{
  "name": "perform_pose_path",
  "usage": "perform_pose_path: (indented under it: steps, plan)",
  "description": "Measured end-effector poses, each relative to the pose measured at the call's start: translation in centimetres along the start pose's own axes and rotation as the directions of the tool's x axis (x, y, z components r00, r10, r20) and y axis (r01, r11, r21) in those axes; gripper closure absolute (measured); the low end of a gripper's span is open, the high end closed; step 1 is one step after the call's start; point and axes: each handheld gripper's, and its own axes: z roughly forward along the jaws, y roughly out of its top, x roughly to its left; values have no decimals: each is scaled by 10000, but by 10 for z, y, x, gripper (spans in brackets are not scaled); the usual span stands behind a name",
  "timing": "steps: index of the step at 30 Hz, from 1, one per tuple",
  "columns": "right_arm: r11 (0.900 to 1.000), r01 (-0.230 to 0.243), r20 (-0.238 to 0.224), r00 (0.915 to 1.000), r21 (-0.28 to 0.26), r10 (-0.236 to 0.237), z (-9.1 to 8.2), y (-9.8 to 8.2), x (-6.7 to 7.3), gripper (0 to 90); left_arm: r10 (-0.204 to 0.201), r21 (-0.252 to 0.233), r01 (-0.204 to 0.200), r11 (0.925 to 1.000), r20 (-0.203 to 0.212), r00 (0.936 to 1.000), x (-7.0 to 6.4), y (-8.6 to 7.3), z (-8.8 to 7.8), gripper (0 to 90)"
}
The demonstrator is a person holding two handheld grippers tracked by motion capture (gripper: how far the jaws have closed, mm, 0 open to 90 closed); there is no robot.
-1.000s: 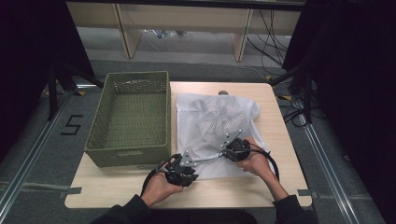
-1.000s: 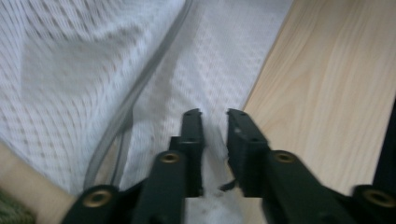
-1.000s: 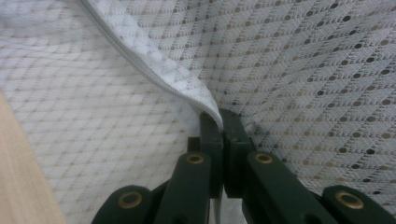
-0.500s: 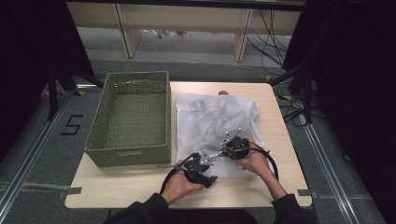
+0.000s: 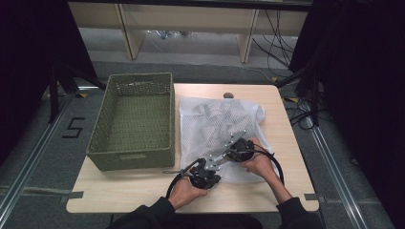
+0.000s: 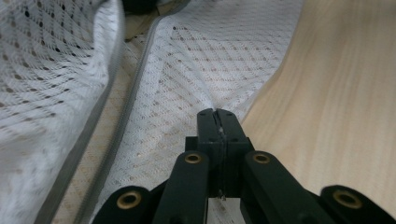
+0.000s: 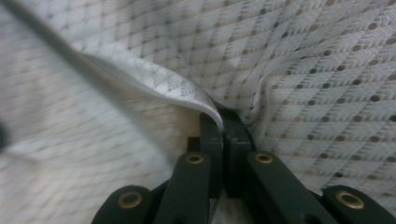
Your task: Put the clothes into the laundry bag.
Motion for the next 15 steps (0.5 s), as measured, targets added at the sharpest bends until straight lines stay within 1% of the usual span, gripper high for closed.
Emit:
perform_pose_path:
  steps: [1,2,3,4,5,6,7,8,9,10,11,13,14,15]
  plan:
    - [10000,81,80,9999,-19,-81,2,1,-2,900,2,-112,-4,9999,-121,9999,-1,0,1,892]
    - [10000,20,289,9996,-60,-18,4,2,-4,900,-38,-134,37,9999,-105,9999,-1,0,1,892]
    - [9999,-126,346,9993,-20,127,5,3,-5,900,-8,-123,7,9999,-93,10000,-1,0,1,892]
    - [9998,-187,532,9984,-98,192,8,4,-9,900,-19,-128,18,9999,-84,10000,-1,0,1,892]
    - [9993,-319,759,9966,-179,332,10,5,-14,900,-104,-118,103,9999,-79,9999,-1,0,1,892]
    - [9990,-380,877,9953,-230,399,13,7,-19,900,-76,-63,76,10000,-59,10000,-2,0,1,891]
    - [9977,-622,1007,9928,-272,647,16,8,-26,900,-6,-85,6,10000,-61,10000,-2,0,1,891]
    - [9963,-767,1183,9897,-397,809,18,9,-31,900,127,-63,-127,9999,-87,9999,-1,1,1,891]
    - [9951,-858,1293,9874,-487,914,20,10,-34,900,129,-40,-129,9999,-86,9999,-2,1,1,891]
    - [9944,-998,1228,9870,-354,1035,22,10,-39,900,141,-47,-142,9999,-96,9999,-2,1,1,890]
    - [9952,-873,1116,9895,-436,917,23,10,-41,900,45,-14,-45,10000,-120,9999,-3,1,1,890]
    - [9953,-887,1196,9885,-380,927,19,11,-38,900,43,-71,-44,10000,-104,9999,-3,1,2,887]
    - [9960,-809,1105,9903,-366,845,18,10,-37,900,26,-54,-27,10000,-198,9998,-3,1,2,884]
    - [9971,-658,1149,9909,-372,697,15,10,-34,900,54,-55,-56,10000,-276,9996,-4,1,1,882]
